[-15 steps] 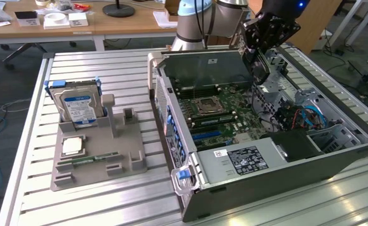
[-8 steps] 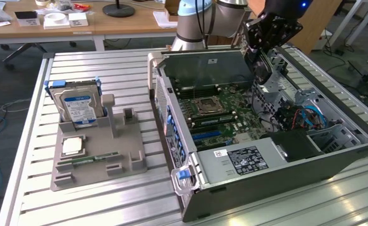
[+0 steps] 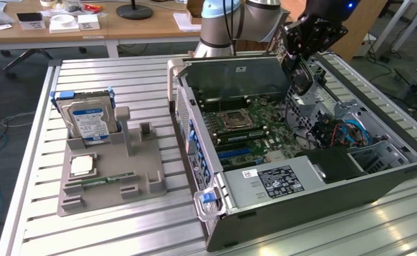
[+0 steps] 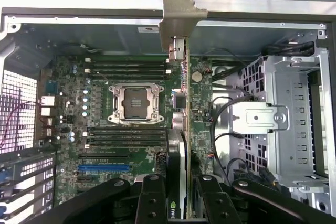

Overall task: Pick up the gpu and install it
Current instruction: 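Pick up the gpu and move the gpu toward the slot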

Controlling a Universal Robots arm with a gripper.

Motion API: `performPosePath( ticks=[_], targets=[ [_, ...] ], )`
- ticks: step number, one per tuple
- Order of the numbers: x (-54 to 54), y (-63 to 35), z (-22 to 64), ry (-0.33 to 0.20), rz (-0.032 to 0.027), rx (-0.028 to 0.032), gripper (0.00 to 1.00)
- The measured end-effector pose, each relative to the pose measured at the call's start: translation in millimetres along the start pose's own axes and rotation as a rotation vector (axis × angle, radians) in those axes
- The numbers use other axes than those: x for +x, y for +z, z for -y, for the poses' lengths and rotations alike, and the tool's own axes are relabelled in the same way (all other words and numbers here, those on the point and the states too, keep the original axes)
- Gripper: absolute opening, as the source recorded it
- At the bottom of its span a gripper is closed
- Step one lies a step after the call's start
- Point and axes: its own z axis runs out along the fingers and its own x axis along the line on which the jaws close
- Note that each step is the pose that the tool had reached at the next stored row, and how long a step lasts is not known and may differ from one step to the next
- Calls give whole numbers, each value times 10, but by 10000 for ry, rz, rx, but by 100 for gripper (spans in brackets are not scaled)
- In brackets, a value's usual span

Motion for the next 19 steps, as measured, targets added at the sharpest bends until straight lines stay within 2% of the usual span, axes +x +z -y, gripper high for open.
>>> performPosePath(
  ticks=[19],
  targets=[
    [-51,2,-1,0,1,-1,27]
  ],
)
